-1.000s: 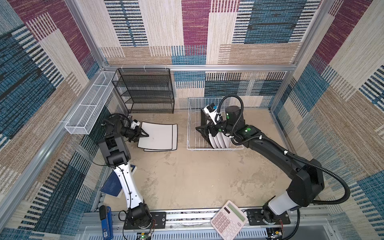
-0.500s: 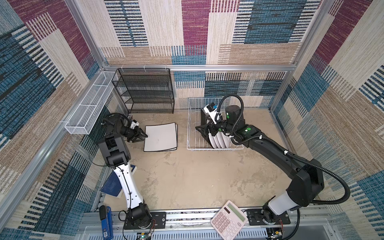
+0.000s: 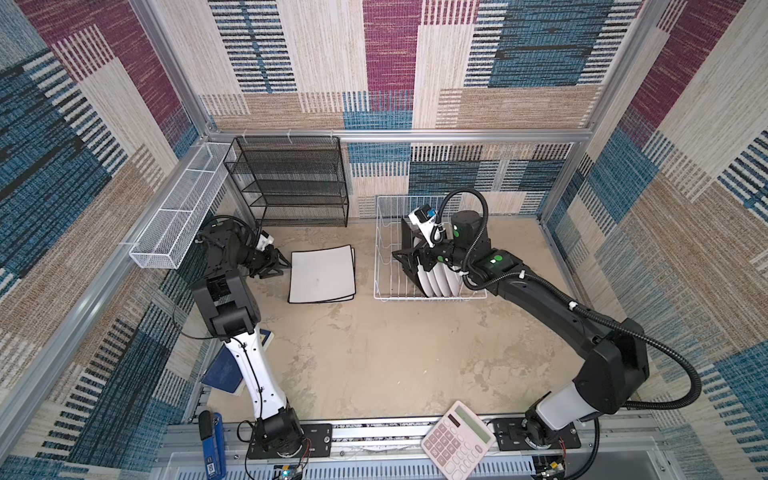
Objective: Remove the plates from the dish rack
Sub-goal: 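Open the left gripper and raise it off the stacked plates, then move the left gripper back to the dark square plate in the rack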
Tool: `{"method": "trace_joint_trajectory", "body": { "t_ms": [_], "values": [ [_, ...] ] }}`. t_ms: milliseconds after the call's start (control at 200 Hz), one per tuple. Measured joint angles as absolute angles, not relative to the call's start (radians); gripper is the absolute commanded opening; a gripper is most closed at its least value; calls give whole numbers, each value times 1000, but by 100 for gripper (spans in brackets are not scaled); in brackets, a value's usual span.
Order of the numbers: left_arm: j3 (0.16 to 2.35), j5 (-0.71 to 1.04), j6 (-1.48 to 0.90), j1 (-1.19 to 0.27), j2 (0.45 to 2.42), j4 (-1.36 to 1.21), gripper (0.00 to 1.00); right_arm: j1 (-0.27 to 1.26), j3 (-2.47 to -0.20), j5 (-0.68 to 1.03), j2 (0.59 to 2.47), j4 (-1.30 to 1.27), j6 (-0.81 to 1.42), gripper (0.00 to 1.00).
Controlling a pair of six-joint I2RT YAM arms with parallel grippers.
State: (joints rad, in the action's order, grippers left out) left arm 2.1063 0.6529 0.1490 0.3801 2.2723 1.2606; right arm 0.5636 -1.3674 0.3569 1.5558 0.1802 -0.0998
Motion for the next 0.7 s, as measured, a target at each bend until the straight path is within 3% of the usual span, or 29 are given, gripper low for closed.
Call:
{"method": "trace_joint_trajectory", "body": {
  "t_ms": [336,701],
  "values": [
    [2041,716,159,279,1963,1234,49,564,-1340,315,1523,157,-90,99],
    [1962,694,172,168,1820,1220,49,564,-1298,302,1475,126,-91,99]
  ]
}}
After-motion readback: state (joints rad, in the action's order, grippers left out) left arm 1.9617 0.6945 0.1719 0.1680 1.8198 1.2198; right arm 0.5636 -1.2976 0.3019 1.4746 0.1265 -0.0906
